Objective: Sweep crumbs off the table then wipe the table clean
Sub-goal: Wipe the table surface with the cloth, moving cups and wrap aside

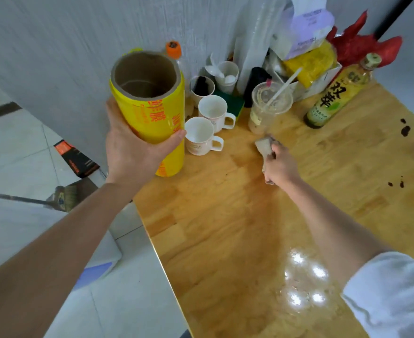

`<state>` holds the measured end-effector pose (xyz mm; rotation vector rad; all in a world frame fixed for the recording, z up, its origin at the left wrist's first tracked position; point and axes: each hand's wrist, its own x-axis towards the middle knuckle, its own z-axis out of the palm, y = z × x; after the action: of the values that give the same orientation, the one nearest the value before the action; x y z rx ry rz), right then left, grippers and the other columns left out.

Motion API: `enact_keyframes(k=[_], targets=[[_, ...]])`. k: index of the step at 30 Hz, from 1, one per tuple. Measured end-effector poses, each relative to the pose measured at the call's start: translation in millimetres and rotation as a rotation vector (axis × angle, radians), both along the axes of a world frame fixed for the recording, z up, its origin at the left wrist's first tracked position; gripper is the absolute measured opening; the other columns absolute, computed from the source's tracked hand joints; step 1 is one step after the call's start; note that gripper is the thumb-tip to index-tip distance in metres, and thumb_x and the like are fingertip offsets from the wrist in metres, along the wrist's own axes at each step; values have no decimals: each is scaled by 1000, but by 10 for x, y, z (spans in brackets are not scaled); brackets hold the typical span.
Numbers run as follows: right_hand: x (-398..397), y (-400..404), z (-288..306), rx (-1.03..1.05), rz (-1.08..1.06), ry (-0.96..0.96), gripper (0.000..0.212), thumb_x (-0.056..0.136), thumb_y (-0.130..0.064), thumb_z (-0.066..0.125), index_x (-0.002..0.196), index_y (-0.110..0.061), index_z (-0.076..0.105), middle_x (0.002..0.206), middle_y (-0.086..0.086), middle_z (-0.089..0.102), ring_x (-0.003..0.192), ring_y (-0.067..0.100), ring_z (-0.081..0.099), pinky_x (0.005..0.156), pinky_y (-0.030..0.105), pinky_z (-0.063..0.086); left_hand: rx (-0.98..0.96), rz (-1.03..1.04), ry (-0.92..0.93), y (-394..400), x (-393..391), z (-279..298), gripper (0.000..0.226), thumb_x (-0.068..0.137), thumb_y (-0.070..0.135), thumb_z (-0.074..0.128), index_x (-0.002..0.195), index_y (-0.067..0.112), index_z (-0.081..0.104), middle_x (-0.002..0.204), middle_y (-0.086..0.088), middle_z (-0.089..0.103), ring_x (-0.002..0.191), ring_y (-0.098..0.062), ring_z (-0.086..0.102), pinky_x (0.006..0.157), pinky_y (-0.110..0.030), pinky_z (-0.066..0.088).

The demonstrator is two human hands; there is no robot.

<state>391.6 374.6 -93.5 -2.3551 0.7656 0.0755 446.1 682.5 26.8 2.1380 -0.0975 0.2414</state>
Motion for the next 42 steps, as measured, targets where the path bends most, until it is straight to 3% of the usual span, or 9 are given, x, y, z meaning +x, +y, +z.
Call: enact_keyframes(k=[4,6,13,19,23,27,31,36,42], targets=[[1,304,-5,-191,254,6,30,92,-15,44,114,-12,65,132,14,58,114,34,60,86,34,49,-21,50,14,66,163,-55,108,63,56,88,145,22,26,129,17,44,113,1,45,90,-13,37],[-80,408,8,-183,468,-17,23,97,-9,50,113,-8,67,135,10,58,123,28,54,86,26,40,-29,57,26,75,216,-103,109,64,55,88,145,19,25,136,9,46,118,-2,45,96,-22,38],[-110,-140,-50,-222,60,7,22,98,-15,43,112,-15,60,130,13,50,93,35,68,76,51,60,-39,76,66,120,283,-232,113,67,54,86,150,18,18,146,0,43,130,-12,45,102,-26,38],[-115,-171,-17,-212,87,33,21,92,-12,36,84,-15,56,115,3,50,78,32,68,58,47,60,-70,79,12,165,134,-214,119,67,55,86,155,23,12,154,0,34,138,-11,40,112,-33,41],[-102,-245,-47,-182,105,56,21,87,-11,36,78,-13,55,114,4,52,75,34,67,57,44,59,17,67,-379,164,-193,-9,64,79,39,82,122,36,36,113,3,48,97,-24,57,81,-27,49],[-163,-6,-13,-236,137,-3,20,95,-10,43,95,-13,63,120,9,57,85,26,65,60,32,50,168,-320,-306,-347,-303,-14,23,89,26,71,109,19,61,97,7,59,79,-13,61,67,-20,52],[-457,142,-61,-164,476,-85,17,96,-10,50,97,-12,66,106,3,64,71,24,60,56,37,48,317,-501,-115,-1205,-105,-117,57,85,39,73,134,20,50,127,2,53,113,-12,54,90,-33,53],[-363,-777,-70,-151,-1,-85,19,87,-8,44,82,-20,58,106,20,68,84,37,71,64,32,52,542,-534,-16,-2038,504,-264,98,77,57,74,151,13,27,150,-11,31,139,-31,32,113,-43,35],[62,-808,-179,-277,72,-33,24,94,-10,45,111,-11,62,130,12,54,103,32,59,77,37,47,705,-557,21,-2526,822,-482,104,72,55,76,152,12,25,146,-14,33,127,-36,45,94,-45,47]])
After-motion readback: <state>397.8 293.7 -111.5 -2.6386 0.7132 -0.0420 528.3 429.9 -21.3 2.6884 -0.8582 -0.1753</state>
